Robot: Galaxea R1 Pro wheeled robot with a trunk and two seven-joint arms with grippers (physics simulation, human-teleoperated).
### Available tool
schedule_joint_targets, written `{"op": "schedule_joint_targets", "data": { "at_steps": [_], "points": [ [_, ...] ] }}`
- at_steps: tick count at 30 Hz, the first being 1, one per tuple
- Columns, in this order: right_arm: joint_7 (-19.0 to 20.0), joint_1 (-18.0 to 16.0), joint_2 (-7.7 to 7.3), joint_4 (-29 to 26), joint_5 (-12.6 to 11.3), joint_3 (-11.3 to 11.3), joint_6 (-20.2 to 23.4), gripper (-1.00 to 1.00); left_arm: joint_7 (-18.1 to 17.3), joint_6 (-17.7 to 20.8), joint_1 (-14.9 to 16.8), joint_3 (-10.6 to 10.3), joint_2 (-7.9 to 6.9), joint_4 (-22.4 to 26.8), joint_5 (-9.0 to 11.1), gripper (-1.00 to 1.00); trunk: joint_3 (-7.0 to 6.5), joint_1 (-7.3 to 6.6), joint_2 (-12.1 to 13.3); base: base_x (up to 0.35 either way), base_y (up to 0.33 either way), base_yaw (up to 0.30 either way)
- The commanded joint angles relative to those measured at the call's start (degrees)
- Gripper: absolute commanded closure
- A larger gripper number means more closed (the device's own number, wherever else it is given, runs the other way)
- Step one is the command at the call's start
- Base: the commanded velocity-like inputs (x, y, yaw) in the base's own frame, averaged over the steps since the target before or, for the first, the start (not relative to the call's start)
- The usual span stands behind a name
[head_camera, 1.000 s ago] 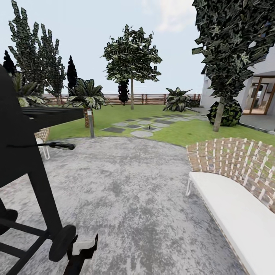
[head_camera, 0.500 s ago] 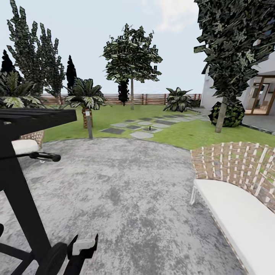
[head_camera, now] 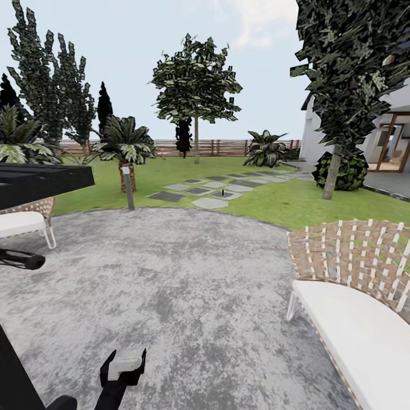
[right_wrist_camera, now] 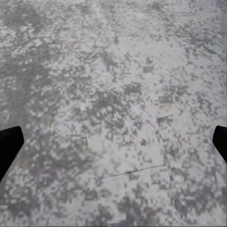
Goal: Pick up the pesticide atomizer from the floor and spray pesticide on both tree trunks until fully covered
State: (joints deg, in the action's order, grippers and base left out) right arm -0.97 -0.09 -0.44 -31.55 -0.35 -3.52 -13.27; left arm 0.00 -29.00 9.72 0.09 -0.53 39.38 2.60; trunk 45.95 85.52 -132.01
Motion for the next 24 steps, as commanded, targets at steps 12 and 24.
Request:
{"op": "schedule_joint_targets", "data": {
  "at_steps": [12,24],
  "points": [
    [0.0,0.0,0.0,0.0,0.0,0.0,0.0,-1.0,0.0,0.0,0.0,0.0,0.0,0.0,0.0,-1.0,0.0,0.0,0.0,0.335,-0.086,0.0],
    [0.0,0.0,0.0,0.0,0.0,0.0,0.0,-1.0,0.0,0.0,0.0,0.0,0.0,0.0,0.0,-1.0,0.0,0.0,0.0,0.335,-0.009,0.0]
  ]
}}
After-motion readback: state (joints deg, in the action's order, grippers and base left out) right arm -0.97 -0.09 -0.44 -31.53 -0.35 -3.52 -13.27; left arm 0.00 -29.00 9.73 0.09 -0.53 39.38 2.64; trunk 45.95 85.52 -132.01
